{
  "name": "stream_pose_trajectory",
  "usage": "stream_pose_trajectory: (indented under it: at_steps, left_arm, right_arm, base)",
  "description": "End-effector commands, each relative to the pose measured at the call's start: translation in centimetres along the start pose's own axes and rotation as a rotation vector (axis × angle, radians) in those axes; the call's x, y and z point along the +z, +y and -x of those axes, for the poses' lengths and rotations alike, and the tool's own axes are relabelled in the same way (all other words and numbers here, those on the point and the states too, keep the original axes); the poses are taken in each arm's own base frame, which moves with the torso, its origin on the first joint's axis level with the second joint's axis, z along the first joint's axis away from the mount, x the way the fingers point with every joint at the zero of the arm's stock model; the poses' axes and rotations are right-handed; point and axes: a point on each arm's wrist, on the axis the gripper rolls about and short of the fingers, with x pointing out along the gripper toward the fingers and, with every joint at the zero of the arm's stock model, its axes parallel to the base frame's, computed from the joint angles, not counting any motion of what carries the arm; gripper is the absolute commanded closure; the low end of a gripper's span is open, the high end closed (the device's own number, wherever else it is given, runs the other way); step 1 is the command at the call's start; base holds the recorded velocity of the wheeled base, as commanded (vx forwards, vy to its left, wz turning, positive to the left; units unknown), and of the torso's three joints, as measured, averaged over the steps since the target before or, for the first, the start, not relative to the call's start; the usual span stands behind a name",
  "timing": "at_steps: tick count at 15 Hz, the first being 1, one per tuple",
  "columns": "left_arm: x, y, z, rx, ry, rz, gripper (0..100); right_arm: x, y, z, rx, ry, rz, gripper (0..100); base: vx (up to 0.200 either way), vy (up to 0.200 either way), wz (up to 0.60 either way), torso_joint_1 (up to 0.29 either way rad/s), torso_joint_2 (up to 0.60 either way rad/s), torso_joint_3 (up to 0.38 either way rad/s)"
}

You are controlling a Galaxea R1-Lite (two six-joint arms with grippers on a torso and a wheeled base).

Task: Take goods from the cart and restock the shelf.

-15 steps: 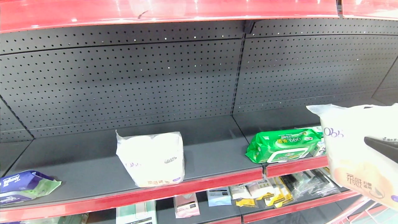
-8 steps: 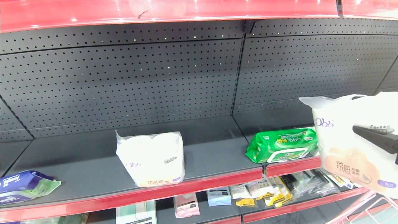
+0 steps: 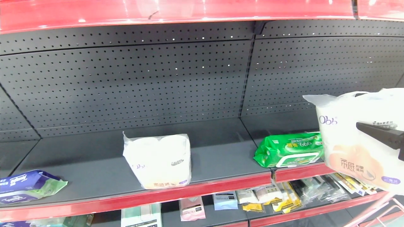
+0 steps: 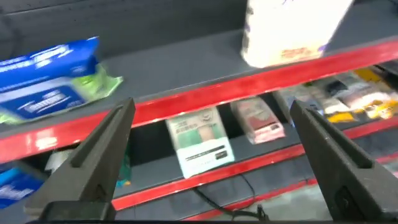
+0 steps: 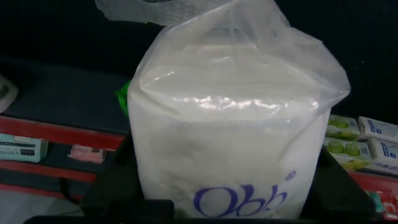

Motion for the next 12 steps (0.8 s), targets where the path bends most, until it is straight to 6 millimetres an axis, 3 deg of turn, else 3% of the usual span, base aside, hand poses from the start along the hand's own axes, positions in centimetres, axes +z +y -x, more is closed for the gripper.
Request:
stream_pose_trajectory:
  at_steps: [1,8,12]
  left_arm:
    - [-0.2,0.0,0.1,0.001,-0.008,-0.001,0]
    - [-0.2,0.0,0.1,-0.001,-0.008,-0.001,0]
    - [-0.2,0.0,0.0,-0.008,-0.007,0.003,0]
  right_arm:
    - [0.0,0.0,-0.1,0.003,0.003,0.0,100]
    - [0.6,-0.2,-0.3,0.0,-0.01,0.006,100]
    - [0.1,-0.7,-2.4,0.005,0.042,-0.012,100]
  base:
    - [0.0,0.0,0.6,0.007,-0.01,0.002]
    - [0.0,0.0,0.6,0.002,0.01,0.003]
    - [0.0,0.0,0.0,0.0,0.0,0.0]
